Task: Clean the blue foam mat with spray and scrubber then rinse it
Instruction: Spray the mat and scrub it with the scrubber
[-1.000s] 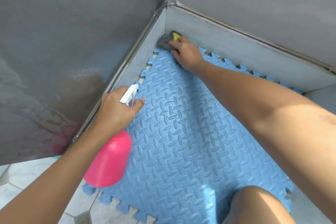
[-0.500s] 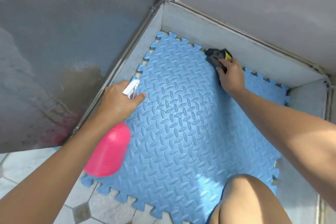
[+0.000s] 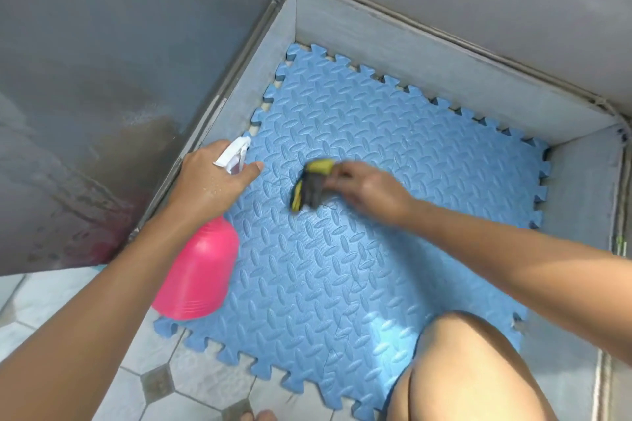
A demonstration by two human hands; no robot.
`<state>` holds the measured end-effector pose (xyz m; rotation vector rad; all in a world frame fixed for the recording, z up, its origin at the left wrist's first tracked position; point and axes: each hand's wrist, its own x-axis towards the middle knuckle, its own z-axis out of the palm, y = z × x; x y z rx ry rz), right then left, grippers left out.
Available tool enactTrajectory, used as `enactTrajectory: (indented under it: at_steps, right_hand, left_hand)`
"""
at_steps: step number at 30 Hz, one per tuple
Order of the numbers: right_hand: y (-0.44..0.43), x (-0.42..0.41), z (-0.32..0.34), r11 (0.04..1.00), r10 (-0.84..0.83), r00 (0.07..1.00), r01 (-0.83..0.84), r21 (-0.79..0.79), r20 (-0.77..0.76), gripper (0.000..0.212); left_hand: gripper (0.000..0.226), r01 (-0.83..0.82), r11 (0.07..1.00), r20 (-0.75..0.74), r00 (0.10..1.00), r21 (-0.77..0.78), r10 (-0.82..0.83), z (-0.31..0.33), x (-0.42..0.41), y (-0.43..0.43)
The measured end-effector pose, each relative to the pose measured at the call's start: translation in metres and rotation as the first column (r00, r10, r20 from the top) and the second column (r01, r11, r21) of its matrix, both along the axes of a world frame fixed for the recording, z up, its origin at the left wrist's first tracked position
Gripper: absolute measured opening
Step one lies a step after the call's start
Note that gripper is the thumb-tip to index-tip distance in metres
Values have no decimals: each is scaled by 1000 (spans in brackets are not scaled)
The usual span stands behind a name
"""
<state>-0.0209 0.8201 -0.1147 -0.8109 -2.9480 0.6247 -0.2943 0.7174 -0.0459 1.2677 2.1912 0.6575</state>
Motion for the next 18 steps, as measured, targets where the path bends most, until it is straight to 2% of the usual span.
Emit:
enactTrajectory:
  at_steps: [1,2,4,5,6,7,9,10,11,12,13,15,16,18]
  right_hand:
    - [29,1,-1,983,-178,984,179,48,-30,40]
    - [54,2,-3,924,-372,925,376,60,-77,38]
    - [82,-8,-4,703,-707,698,711,-8,-111,38]
    - [82,-21,-4,609,-790,602,793,-31,-116,38]
    - [76,-37,-3,587,-806,580,809,-37,-122,38]
    - [65,-52,-4,648,-758,638,761,-40,-133,37]
    - [35,-77,-3,882,-472,870,465,-81,-146,36]
    - [21,-84,0,954,-285,950,267,-140,-128,36]
    - [8,-86,2,969,-126,985,97,-226,-117,34]
    - [0,-85,4,947,-46,990,0,-321,-135,32]
    - [-6,-81,5,909,-73,982,-7,-416,-176,30]
    - [-11,-66,6,817,-340,912,167,-552,-229,29]
    - [-7,-56,5,794,-469,853,293,-533,-228,31]
    - [9,-34,3,778,-610,752,507,-372,-250,34]
  left_hand:
    - [40,-1,1000,5,1000,-1,1,1,1,0]
    - [40,-1,1000,8,1000,-4,1,1,1,-1]
    - [40,-4,1000,4,1000,-14,4,4,2,-1]
    - [39,-6,1000,-1,1000,-18,6,5,2,-1]
    - [39,-3,1000,-6,1000,-20,3,5,2,-1]
    - [38,3,1000,-12,1000,-20,-4,6,3,-1]
    - [38,6,1000,-15,1000,-14,-7,7,3,0]
    - [38,3,1000,-13,1000,-12,-4,6,3,-1]
    - [37,4,1000,-16,1000,-12,-4,6,2,-1]
    - [35,5,1000,-14,1000,-15,-5,6,2,-1]
    - [35,7,1000,-6,1000,-16,-7,6,2,0]
    - [36,9,1000,-2,1000,-20,-9,5,1,0]
    - [37,11,1000,-10,1000,-19,-11,5,2,1]
    - [36,6,1000,-7,1000,-15,-6,4,4,2]
